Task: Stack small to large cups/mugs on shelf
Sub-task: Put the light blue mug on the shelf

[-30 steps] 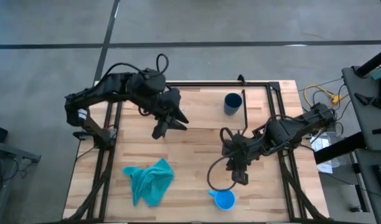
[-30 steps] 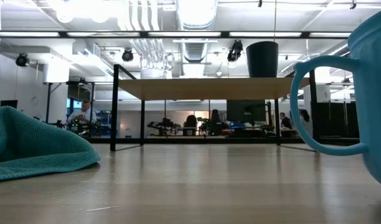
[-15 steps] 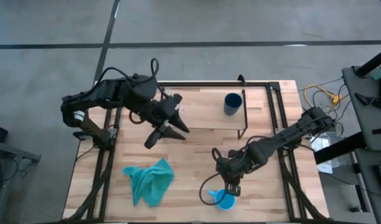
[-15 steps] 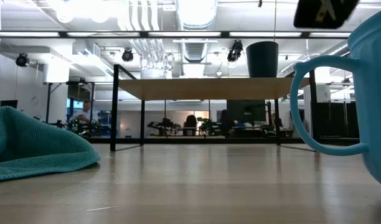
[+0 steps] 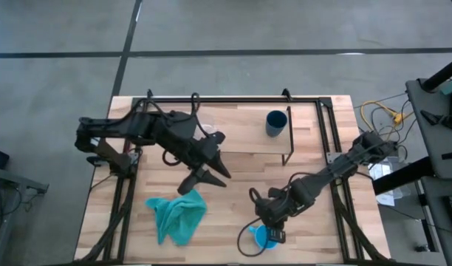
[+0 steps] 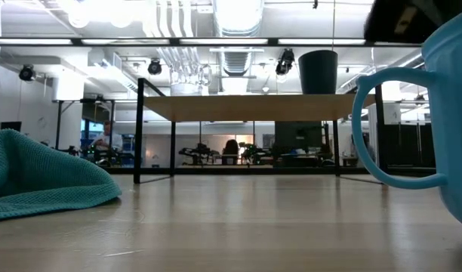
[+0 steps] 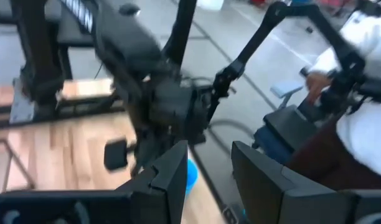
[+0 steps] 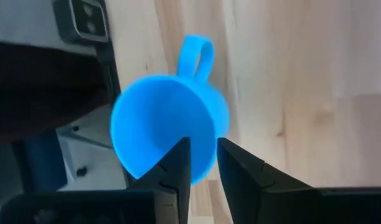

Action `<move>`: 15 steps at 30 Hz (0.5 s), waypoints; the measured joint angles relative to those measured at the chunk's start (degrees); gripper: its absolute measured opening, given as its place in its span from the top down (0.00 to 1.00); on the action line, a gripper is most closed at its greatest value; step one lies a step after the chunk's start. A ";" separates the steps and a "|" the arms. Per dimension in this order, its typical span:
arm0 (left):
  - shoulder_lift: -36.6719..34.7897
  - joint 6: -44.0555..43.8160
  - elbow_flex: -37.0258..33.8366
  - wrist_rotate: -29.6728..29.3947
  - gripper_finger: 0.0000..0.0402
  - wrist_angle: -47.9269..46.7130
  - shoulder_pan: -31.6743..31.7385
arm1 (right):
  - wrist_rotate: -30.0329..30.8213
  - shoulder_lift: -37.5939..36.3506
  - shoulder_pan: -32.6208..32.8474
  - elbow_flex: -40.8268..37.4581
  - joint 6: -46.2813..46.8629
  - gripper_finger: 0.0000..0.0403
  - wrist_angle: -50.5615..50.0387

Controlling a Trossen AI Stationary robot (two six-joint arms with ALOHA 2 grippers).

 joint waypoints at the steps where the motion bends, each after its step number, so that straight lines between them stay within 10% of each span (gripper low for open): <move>1: -0.04 0.00 -0.03 0.00 0.72 0.90 -0.20 | -0.57 0.92 0.26 -0.01 -0.08 0.81 0.04; 15: -0.70 0.00 -0.16 -0.04 0.72 2.38 -0.46 | -2.86 10.92 0.48 3.08 -3.13 0.81 -0.22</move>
